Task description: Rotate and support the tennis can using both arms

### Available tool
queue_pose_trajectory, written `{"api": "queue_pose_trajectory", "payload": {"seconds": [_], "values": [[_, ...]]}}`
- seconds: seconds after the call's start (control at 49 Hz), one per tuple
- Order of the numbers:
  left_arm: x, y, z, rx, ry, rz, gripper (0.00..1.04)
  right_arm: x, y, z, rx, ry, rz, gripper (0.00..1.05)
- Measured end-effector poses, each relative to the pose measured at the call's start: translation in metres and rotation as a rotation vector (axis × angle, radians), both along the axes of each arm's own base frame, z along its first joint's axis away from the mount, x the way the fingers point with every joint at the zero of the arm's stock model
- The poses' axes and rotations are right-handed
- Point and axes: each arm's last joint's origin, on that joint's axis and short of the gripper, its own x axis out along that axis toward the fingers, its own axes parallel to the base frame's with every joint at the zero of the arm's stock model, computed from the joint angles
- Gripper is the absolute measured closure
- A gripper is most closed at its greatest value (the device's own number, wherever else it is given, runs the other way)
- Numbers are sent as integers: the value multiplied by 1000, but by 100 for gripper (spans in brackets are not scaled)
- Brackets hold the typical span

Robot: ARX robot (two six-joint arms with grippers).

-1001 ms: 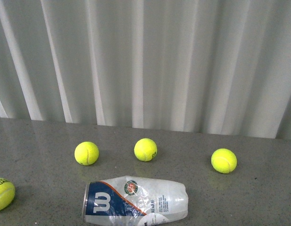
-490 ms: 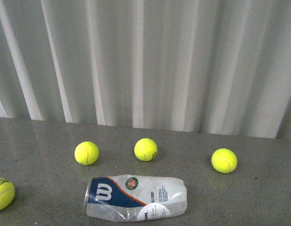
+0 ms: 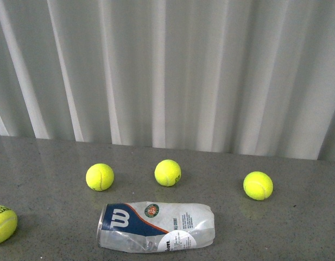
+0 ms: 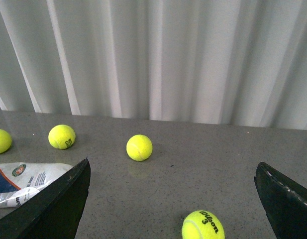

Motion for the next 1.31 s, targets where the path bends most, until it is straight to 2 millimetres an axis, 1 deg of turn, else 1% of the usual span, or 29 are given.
{"api": "queue_pose_trajectory", "payload": {"seconds": [0.409, 0.449, 0.511, 0.572, 0.674, 0.735, 0.797, 0.817, 0.838, 0.919, 0.94, 1.001, 1.083, 1.103, 1.144, 1.164, 1.246, 1.307], "values": [[0, 0, 0, -1, 1, 0, 7, 0, 0, 0, 0, 0, 0, 7], [1, 0, -2, -45, 70, -22, 7, 0, 0, 0, 0, 0, 0, 7], [5, -1, -2, -180, 280, -84, 7, 0, 0, 0, 0, 0, 0, 7], [15, 0, 0, -260, 367, -118, 7, 0, 0, 0, 0, -1, 2, 7], [45, 5, 14, -325, 392, -200, 7, 0, 0, 0, 0, 0, 1, 7], [81, 13, 26, -328, 395, -254, 7, 0, 0, 0, 0, 0, 0, 7], [112, 20, 25, -334, 437, -285, 7, 0, 0, 0, 0, 0, 1, 7], [121, 22, 23, -336, 451, -285, 7, 0, 0, 0, 0, 0, 1, 7], [125, 23, 22, -339, 462, -284, 7, 0, 0, 0, 0, 0, 1, 7], [157, 31, 5, -375, 560, -302, 7, 0, 0, 0, 0, 0, 1, 7], [160, 31, 3, -378, 571, -303, 7, 0, 0, 0, 0, 0, 1, 7], [180, 35, -10, -399, 638, -329, 7, 0, 0, 0, 0, 0, 1, 7], [200, 38, -23, -416, 698, -350, 7, 0, 0, 0, 0, 0, 1, 7], [203, 39, -25, -419, 705, -358, 7, 0, 0, 0, 0, 0, 1, 7], [216, 40, -32, -430, 736, -385, 7, 0, 0, 0, 0, 0, 1, 7], [219, 40, -33, -432, 739, -389, 7, 0, 0, 0, 0, -1, 1, 7], [238, 38, -44, -456, 781, -470, 7, 0, 0, 0, 0, -1, 1, 7], [252, 35, -50, -448, 794, -501, 7, 0, 0, 0, 0, 0, 1, 7]]}}
